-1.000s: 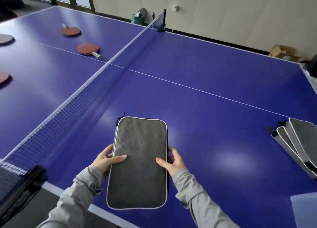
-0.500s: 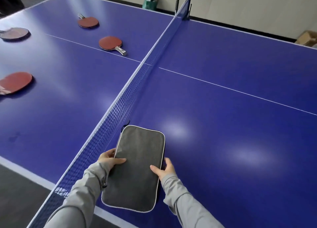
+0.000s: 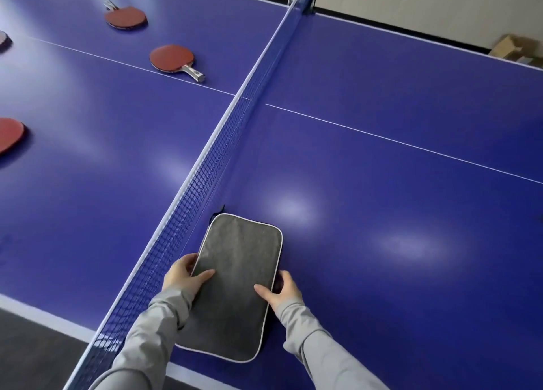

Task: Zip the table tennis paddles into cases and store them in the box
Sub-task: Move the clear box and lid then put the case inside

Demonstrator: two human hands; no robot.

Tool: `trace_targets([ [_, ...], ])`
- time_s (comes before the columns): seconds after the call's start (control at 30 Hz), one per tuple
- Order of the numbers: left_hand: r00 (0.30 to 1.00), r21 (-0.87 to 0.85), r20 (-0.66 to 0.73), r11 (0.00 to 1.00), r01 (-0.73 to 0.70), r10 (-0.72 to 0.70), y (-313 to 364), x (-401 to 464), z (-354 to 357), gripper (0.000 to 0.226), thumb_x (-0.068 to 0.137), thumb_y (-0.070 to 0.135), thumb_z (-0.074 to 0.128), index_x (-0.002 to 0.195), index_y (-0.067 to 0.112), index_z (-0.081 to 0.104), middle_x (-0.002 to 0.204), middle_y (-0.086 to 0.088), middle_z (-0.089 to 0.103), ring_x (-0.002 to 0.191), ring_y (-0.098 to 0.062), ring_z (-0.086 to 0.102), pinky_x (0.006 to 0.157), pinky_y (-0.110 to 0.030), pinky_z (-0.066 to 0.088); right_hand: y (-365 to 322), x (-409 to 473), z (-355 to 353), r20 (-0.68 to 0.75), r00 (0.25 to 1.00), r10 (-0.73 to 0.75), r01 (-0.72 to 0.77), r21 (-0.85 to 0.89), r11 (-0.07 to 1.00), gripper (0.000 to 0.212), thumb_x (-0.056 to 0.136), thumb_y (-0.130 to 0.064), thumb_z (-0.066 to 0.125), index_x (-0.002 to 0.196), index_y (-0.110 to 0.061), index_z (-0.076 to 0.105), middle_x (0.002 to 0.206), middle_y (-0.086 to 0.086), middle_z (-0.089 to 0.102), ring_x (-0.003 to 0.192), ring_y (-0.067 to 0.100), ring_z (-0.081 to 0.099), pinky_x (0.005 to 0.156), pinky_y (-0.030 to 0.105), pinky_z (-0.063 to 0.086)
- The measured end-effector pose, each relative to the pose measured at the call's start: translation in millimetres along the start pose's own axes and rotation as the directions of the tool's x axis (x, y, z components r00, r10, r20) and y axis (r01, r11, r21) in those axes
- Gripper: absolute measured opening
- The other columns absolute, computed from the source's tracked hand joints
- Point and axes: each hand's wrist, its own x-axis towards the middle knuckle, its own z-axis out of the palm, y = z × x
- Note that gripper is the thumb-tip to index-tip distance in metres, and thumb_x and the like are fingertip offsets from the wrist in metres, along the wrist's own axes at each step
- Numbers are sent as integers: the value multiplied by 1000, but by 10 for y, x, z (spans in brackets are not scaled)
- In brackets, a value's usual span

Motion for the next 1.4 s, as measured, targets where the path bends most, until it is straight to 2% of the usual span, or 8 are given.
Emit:
trace_targets([
  [0.13,978,302,-73,939,-167,197,80,-109,50,73,76,32,75,137,12,42,136,-10,44,126,-29,40,105,-39,32,54,-83,-123,-52,996,-70,69,-7,998,65,74,-33,76,128,-13,45,117,8,56,93,15,56,84,17,40],
  [0.2,934,465,-49,836,-291,353,187,-197,125,75,79,39,70,141,16,37,145,-4,36,133,-27,32,107,-39,29,89,-138,-244,-109,985,-132,126,-54,990,63,79,-30,72,131,-11,42,121,10,52,101,17,55,88,18,39],
  [0.3,850,607,122,639,-472,512,397,-315,324,73,85,44,60,146,17,29,154,-2,24,143,-20,19,113,-35,18,159,-221,-468,-143,959,-245,206,-239,949,64,87,-32,61,140,-12,31,135,7,39,126,20,41,105,25,33],
  [0.4,781,698,347,413,-585,520,632,-428,601,71,91,49,46,149,19,17,158,2,10,146,-15,4,117,-32,7,267,-297,-728,-151,944,-294,190,-478,857,65,92,-39,50,145,-17,20,148,1,26,138,16,25,110,30,28],
  [0.6,707,682,499,276,-678,502,1081,-659,1117,68,93,45,44,149,21,14,158,4,11,146,-15,3,118,-36,6,503,-481,-1306,-207,927,-314,120,-630,767,66,94,-40,44,148,-18,13,154,1,18,141,14,19,112,33,27],
  [0.9,587,632,641,93,-769,494,1676,-1457,1976,68,95,46,39,149,18,8,159,0,7,147,-20,-2,119,-42,3,1126,-1021,-2190,-418,870,-262,-43,-594,803,66,95,-42,41,148,-19,11,155,3,16,143,17,16,113,36,25],
  [1.17,425,512,706,6,-859,566,1951,-2912,3014,69,95,47,38,149,17,8,159,0,5,147,-19,-1,119,-41,5,2256,-2083,-3128,-608,764,-215,-160,-502,850,65,94,-43,41,147,-18,13,153,4,21,141,18,20,110,37,29],
  [1.4,271,406,736,-84,-910,620,2107,-4295,4007,67,96,50,34,150,18,10,159,2,7,147,-17,1,119,-39,7,3453,-3200,-3951,-737,659,-150,-266,-415,870,64,95,-41,41,147,-17,15,152,4,22,141,19,20,112,36,24],
])
